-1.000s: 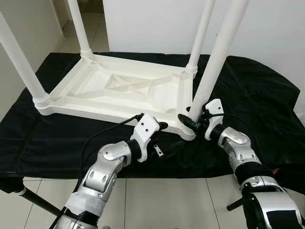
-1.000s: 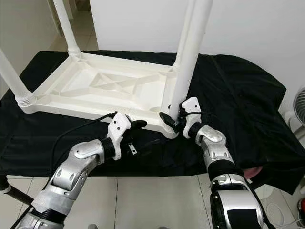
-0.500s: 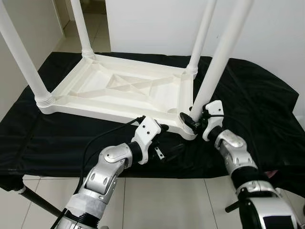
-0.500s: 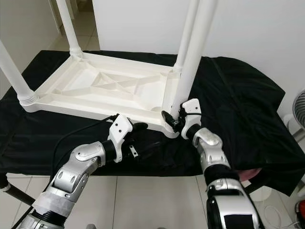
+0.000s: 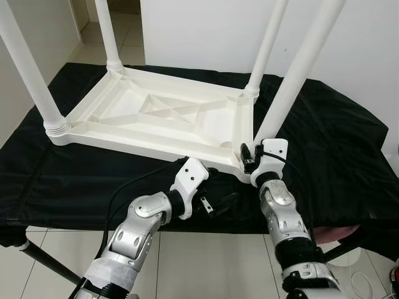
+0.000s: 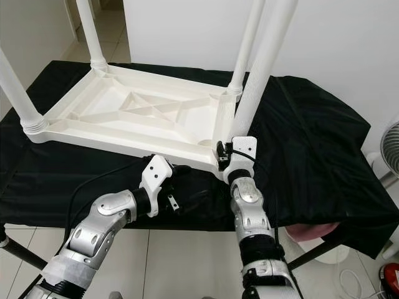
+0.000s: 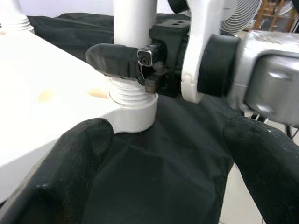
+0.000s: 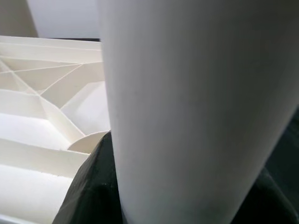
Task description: Building children table
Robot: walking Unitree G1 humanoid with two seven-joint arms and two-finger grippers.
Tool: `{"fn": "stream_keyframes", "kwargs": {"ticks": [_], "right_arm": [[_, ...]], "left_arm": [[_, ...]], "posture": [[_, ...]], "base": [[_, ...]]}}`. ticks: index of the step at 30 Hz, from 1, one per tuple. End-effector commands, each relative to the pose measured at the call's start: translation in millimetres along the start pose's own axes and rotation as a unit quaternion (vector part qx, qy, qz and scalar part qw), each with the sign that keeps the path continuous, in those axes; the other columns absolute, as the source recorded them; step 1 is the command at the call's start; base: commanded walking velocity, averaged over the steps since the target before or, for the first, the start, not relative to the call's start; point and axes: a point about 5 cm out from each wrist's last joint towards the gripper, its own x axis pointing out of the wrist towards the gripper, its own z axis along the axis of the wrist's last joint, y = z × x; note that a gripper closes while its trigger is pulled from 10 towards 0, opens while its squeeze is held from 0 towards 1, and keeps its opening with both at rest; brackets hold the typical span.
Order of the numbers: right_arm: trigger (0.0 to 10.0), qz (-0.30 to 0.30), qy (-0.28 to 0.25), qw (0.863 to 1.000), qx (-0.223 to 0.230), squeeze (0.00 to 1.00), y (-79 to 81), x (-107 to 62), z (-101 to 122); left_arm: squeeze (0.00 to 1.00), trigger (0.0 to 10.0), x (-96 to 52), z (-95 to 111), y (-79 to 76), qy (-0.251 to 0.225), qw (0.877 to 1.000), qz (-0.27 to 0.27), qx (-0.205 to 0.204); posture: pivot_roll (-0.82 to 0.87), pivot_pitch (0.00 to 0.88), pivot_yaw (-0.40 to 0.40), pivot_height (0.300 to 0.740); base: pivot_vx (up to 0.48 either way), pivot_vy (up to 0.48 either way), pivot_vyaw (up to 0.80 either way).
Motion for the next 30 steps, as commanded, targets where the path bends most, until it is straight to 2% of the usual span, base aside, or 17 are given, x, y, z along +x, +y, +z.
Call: {"fn": "stream_keyframes", "kwargs": {"ticks": [1,3,4,5,6,7,12,14,19,20,21,22,24,27,30], "right_arm": [[10.0,-0.003,0.039,0.999,-0.002,0.0,8.6,-8.7,-13],[10.0,-0.003,0.039,0.999,-0.002,0.0,8.6,-8.7,-13],[10.0,0.004,0.037,0.999,0.008,0.58,9.9,-10.3,-11],[10.0,0.004,0.037,0.999,0.008,0.58,9.9,-10.3,-11],[10.0,0.007,0.034,0.999,0.009,0.85,7.9,-10.6,-9],[10.0,0.011,0.032,0.999,0.009,1.0,6.3,-11.1,-8],[10.0,0.031,0.024,0.999,0.005,1.0,0.5,-11.9,-5],[10.0,0.058,0.03,0.998,-0.021,1.0,-12.3,-13.3,-9],[10.0,0.101,0.047,0.993,-0.033,1.0,-23.6,-15.3,-16],[10.0,0.129,0.045,0.99,-0.03,0.0,-25.6,-15.0,-15],[10.0,0.129,0.045,0.99,-0.03,0.0,-25.6,-15.0,-15],[10.0,0.157,0.038,0.986,-0.038,0.0,-27.8,-14.1,-12],[10.0,0.157,0.038,0.986,-0.038,0.0,-27.8,-14.1,-12],[10.0,0.237,0.024,0.969,-0.061,0.0,-38.5,-4.4,-1],[10.0,0.266,0.018,0.961,-0.076,0.0,-43.9,4.1,6]], "left_arm": [[0.0,10.0,0.5,0,1.7,0.001,0.999,0.035,0.008],[0.0,10.0,0.5,0,1.7,0.001,0.999,0.035,0.008],[0.0,10.0,0.2,0,1.5,0.001,0.999,0.035,0.006],[0.0,10.0,0.2,0,1.5,0.001,0.999,0.035,0.006],[0.0,10.0,0.1,0,1.3,0.001,0.999,0.035,0.006],[0.0,10.0,0.3,0,1.2,0.001,0.999,0.035,0.006],[0.0,10.0,0.4,0,1.5,0.001,0.999,0.037,0.006],[0.0,10.0,0.2,1,2.3,0.0,0.999,0.038,0.007],[0.0,10.0,-0.5,0,2.8,0.001,0.999,0.039,0.007],[0.0,10.0,-0.4,0,3.0,0.001,0.999,0.039,0.007],[0.0,10.0,-0.4,0,3.0,0.001,0.999,0.039,0.007],[0.0,10.0,-0.1,0,3.3,0.001,0.999,0.039,0.007],[0.0,10.0,-0.1,0,3.3,0.001,0.999,0.039,0.007],[0.0,10.0,0.5,1,5.0,0.001,0.999,0.039,0.008],[0.0,10.0,1.0,2,6.7,0.001,0.999,0.039,0.01]], "posture": [[-0.02,0.0,-0.078,0.74],[-0.02,0.0,-0.078,0.74],[-0.02,0.0,-0.081,0.74],[-0.02,0.0,-0.081,0.74],[-0.02,0.0,-0.081,0.74],[-0.02,0.0,-0.082,0.74],[-0.02,0.0,-0.082,0.74],[-0.02,0.0,-0.083,0.74],[-0.02,0.0,-0.083,0.74],[-0.03,0.0,-0.08,0.74],[-0.03,0.0,-0.08,0.74],[-0.03,0.0,-0.077,0.74],[-0.03,0.0,-0.077,0.74],[-0.03,0.0,-0.067,0.74],[-0.04,0.0,-0.06,0.74]], "base": [[0.0,0.0,0.0],[0.0,0.0,0.0],[0.0,0.0,0.0],[0.0,0.0,0.0],[0.0,0.0,0.0],[0.0,0.0,0.0],[0.0,0.0,0.0],[0.0,0.0,0.0],[0.0,0.0,0.0],[0.0,0.0,0.0],[0.0,0.0,0.0],[0.0,0.0,0.0],[0.0,0.0,0.0],[0.0,0.0,0.0],[0.0,0.0,0.0]]}}
